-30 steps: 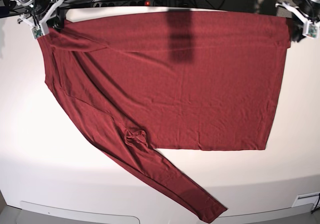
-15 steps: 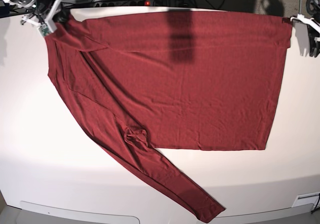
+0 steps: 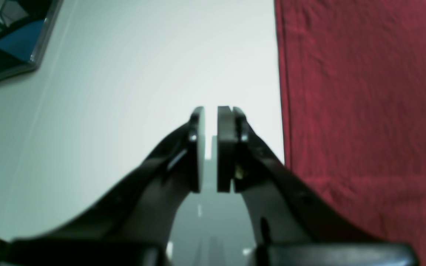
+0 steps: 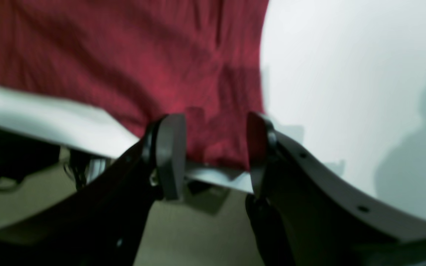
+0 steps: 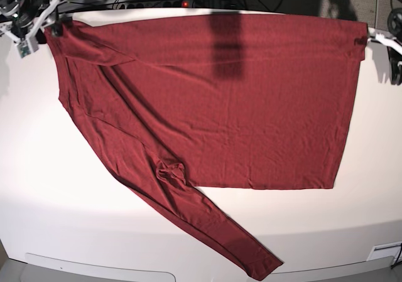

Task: Fold the T-shirt properly
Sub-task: 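Release the shirt edge and raise both grippers, then move both grippers to the shirt's hem corners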

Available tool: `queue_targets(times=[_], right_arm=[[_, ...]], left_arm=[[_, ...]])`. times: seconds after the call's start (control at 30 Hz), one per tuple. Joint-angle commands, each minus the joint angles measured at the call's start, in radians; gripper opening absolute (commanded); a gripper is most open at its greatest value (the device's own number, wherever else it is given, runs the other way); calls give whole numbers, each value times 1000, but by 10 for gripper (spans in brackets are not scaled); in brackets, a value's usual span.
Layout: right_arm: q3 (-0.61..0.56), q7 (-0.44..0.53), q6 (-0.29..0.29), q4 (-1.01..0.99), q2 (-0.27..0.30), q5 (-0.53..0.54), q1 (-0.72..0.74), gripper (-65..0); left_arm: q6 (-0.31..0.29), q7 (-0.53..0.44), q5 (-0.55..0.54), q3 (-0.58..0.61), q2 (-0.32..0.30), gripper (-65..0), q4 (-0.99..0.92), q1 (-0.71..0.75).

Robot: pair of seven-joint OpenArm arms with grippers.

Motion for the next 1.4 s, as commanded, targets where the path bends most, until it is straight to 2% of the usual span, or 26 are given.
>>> queue_targets(times=[0.0, 0.03, 0.13, 0.2, 0.27, 0.4, 0.5, 0.77, 0.87, 0.97, 1.13, 1.23, 1.37], right_arm=[[30, 21, 0, 37, 15, 28, 2, -380], [46, 21, 0, 55, 18, 50, 15, -380], [55, -1, 0, 68, 48, 131, 77, -380], [40, -72, 0, 68, 72, 187, 138, -380], [21, -137, 0, 67, 82, 210, 215, -380], [-31, -198, 0, 64, 78, 209, 363, -380], [-93, -235, -2, 55, 78, 208, 457, -381], [-280, -249, -12, -177, 78, 177, 706, -381], [-343, -267, -16, -296, 77, 175, 817, -381], [-393, -314, -16, -371, 77, 175, 901, -381], [-430, -368, -16, -404, 77, 176, 956, -381], [-430, -370, -16, -404, 77, 175, 956, -381], [-430, -384, -16, -404, 77, 175, 956, -381]], left_arm=[[3, -18, -8, -10, -18, -553, 16, -18], [-7, -2, -8, -10, -18, -535, 16, -40], [-97, 105, -21, -10, -24, -482, 14, -129], [-136, 192, -49, -9, -23, -473, 13, -197], [-143, 236, -74, -8, -23, -473, 12, -261], [-143, 270, -116, -8, -23, -473, 6, -366], [-151, 288, -132, -8, -23, -474, -69, -447], [-327, 322, -132, -7, -21, -474, -442, -713], [-364, 320, -131, -5, -12, -473, -595, -830], [-364, 263, -103, 6, -11, -474, -768, -953], [-364, 133, 52, 68, -11, -474, -1065, -1145], [-364, 29, 122, 134, -5, -474, -1223, -1233], [-359, -138, 284, 208, 26, -474, -1376, -1305]])
